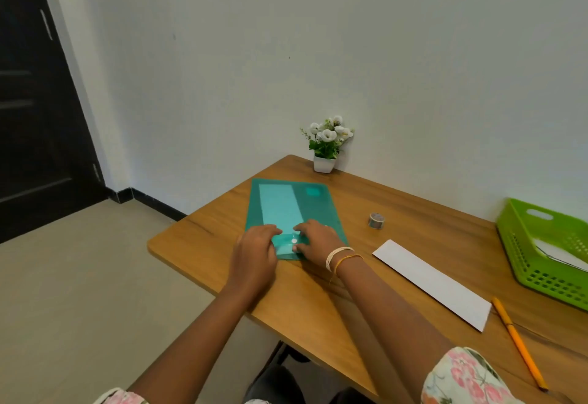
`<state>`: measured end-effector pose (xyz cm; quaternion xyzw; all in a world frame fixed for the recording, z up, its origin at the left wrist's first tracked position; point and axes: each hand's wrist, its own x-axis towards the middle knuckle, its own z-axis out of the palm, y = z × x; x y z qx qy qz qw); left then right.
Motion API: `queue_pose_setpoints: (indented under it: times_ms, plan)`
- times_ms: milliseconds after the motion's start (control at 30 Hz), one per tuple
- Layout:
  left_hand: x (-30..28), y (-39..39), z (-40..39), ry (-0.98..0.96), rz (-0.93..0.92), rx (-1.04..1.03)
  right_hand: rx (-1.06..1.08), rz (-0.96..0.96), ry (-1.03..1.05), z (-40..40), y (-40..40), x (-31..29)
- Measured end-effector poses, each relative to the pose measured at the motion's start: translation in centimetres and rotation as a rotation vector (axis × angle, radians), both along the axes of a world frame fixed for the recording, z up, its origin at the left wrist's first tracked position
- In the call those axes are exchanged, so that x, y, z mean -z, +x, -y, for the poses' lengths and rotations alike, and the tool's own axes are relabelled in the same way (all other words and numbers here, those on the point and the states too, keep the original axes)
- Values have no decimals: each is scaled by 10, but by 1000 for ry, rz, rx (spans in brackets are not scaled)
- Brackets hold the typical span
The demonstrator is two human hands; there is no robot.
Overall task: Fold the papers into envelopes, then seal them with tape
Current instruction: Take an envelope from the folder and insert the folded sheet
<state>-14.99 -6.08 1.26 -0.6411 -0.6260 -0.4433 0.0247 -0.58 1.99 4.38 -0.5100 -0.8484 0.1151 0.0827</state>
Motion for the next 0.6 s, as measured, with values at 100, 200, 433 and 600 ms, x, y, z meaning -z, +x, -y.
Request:
queue_pose_setpoints:
  times_ms: [100, 200, 433, 600]
  plan:
    - [-9, -25, -11, -94, 71, -17, 2, -82, -1, 0, -1, -2]
    - [-16, -43, -22, -275, 317, 126, -40, -206, 57, 8, 4, -6]
    - [-6, -51, -23, -477, 365, 258, -197, -101, 183, 49, 22, 5]
    - [-2, -54, -26, -519, 124, 239, -188, -224, 141, 68, 31, 17]
